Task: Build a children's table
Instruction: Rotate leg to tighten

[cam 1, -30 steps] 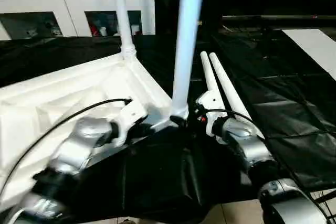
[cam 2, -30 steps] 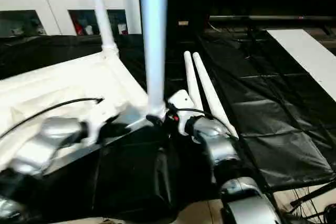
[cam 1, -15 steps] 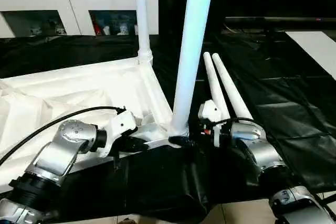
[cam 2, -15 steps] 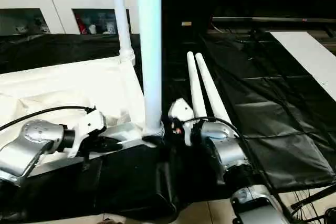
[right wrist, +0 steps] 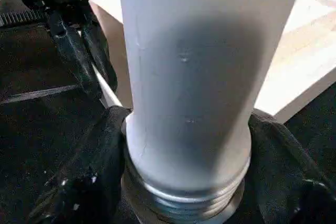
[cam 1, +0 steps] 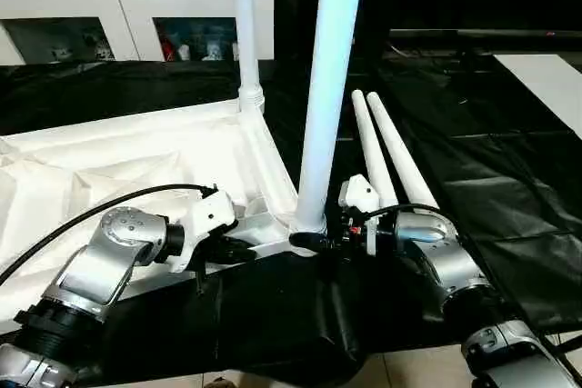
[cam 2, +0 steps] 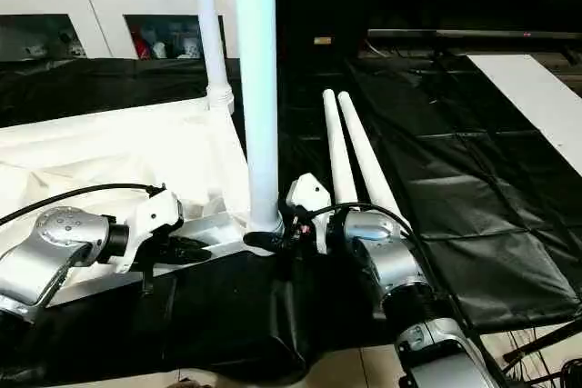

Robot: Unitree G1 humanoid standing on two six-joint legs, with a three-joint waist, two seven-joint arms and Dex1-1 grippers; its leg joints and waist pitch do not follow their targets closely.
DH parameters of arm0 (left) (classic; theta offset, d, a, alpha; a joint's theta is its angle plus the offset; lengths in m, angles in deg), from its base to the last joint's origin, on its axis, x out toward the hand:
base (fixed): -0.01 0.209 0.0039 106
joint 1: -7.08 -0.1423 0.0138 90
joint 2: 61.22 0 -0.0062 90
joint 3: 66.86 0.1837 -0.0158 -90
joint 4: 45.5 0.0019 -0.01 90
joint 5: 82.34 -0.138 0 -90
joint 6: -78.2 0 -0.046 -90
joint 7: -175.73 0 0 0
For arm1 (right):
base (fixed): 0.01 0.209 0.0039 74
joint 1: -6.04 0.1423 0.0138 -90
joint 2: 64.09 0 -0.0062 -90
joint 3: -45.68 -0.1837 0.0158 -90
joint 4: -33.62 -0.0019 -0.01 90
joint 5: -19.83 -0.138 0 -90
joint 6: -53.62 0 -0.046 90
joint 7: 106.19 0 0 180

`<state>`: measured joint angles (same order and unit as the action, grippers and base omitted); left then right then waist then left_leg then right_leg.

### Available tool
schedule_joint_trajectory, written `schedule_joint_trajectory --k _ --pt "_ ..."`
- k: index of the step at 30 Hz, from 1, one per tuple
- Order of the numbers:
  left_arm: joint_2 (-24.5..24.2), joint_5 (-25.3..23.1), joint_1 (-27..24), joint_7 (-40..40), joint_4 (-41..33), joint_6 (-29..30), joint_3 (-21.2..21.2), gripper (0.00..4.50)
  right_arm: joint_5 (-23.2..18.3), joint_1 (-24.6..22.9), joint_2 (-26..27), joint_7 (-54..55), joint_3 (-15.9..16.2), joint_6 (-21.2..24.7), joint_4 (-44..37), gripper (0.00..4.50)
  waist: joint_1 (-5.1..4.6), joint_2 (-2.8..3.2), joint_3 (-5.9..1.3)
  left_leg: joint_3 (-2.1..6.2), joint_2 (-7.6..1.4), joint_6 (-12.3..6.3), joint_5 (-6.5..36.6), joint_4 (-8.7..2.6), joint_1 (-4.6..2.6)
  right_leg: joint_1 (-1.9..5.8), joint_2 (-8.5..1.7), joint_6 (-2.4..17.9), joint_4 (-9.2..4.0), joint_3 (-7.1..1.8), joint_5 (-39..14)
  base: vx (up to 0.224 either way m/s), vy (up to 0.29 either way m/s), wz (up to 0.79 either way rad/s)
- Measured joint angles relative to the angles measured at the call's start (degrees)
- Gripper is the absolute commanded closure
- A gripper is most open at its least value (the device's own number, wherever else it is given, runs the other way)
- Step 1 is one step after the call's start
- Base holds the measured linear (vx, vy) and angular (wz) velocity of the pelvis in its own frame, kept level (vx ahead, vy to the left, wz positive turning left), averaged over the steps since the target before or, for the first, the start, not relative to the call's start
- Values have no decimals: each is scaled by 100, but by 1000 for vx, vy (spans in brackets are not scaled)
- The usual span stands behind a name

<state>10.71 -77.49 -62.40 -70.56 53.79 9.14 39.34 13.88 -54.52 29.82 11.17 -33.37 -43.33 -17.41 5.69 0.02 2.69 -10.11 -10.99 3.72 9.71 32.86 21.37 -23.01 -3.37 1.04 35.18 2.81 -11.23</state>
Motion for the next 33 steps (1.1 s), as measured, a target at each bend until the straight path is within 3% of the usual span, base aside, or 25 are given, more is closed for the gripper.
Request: schedule_joint_trajectory --k 10,17,25,30,32,33 --pt "44 -20 8 84 24 11 1 450 9 -18 87 190 -6 -59 64 176 -6 0 -1 1 -1 0 0 13 -4 4 0 2 11 -1 1 0 0 0" --pt "699 -335 299 1051 473 170 -57 450 153 41 752 2194 -438 -116 627 176 -73 -1 -2 1 3 3 0 15 -56 50 -2 -3 11 -8 4 0 0 0" --pt "1959 -741 1075 2489 1608 463 -44 450 269 940 1459 4828 -1062 281 1814 177 -71 5 2 7 12 5 -2 11 -126 105 -8 -20 -29 -4 -6 0 0 0" --pt "2124 -811 1254 2663 1883 441 11 450 273 1096 1519 5203 -1160 288 2046 177 -66 23 9 49 11 2 0 -24 -132 131 -36 -22 -173 98 -7 0 0 0" --pt "2132 -816 1286 2662 1936 404 39 450 263 1097 1519 5165 -1224 273 2063 177 -65 22 9 43 15 2 0 -48 -131 140 -39 -22 -211 99 -7 0 0 0" --pt "2143 -821 1304 2659 1966 392 42 450 259 1097 1519 5121 -1275 247 2081 142 -63 23 9 39 21 2 -1 -48 -130 140 -48 -21 -211 99 -7 0 0 0"
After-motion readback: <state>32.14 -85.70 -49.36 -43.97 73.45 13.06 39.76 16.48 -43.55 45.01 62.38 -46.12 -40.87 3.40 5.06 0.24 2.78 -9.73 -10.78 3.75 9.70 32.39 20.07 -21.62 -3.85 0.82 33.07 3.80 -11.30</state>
